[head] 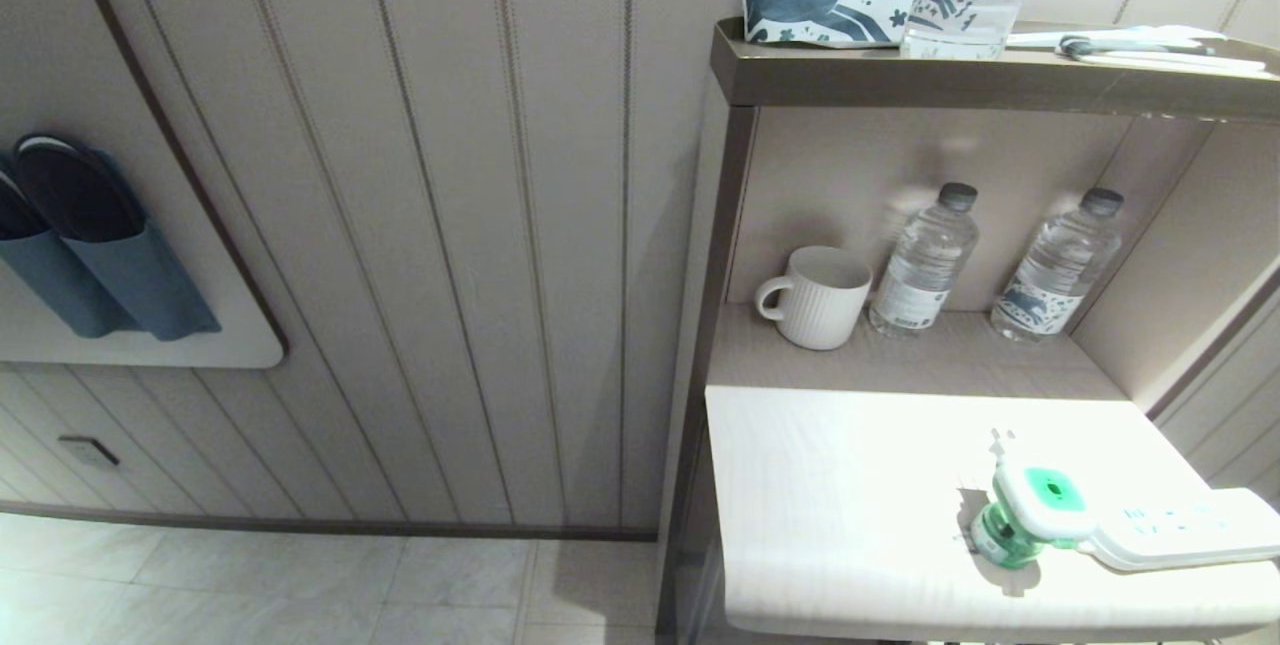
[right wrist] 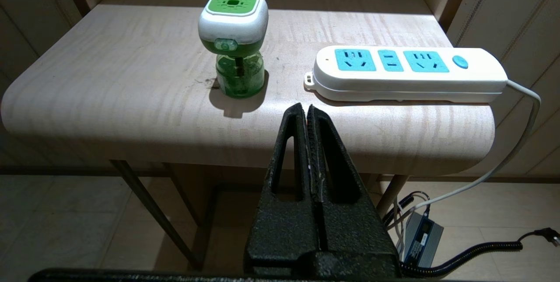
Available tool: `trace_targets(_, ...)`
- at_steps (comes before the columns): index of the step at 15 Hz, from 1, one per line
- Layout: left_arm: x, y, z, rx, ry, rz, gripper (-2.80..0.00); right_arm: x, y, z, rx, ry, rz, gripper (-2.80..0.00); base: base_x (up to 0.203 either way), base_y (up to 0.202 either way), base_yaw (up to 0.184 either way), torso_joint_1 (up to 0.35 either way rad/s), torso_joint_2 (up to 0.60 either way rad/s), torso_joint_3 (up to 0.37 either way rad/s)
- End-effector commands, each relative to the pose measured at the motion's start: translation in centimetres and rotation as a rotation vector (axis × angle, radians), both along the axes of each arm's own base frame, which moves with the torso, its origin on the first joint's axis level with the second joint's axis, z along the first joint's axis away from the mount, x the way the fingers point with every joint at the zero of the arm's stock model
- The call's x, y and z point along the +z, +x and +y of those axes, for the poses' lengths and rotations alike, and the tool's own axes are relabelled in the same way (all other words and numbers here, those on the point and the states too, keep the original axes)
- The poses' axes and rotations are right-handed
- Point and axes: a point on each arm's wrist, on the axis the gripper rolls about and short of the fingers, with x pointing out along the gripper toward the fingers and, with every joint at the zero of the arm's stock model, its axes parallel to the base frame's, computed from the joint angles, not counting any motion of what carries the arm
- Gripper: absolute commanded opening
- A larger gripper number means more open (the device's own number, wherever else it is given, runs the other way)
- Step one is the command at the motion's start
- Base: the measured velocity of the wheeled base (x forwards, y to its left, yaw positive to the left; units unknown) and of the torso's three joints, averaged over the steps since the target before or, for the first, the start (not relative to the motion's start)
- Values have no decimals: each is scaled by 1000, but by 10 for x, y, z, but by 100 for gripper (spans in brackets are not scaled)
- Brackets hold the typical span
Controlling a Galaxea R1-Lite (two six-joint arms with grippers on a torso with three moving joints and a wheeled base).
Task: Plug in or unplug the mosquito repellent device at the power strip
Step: Pick up the mosquito repellent liquid
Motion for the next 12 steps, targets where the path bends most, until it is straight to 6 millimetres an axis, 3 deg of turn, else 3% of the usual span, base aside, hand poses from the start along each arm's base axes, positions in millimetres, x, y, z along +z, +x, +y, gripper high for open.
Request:
trace_targets(1,0,0,0,0,0,1,-280,0,0,0,0,0,2,-280,0,0,0,0,0,0)
trace_targets(6,0,0,0,0,0,1,-280,0,0,0,0,0,2,-280,0,0,0,-28,69,41)
trace_targets(12,0,0,0,-1,0,1,-280,0,0,0,0,3,1,-280,0,0,0,-181,447,260)
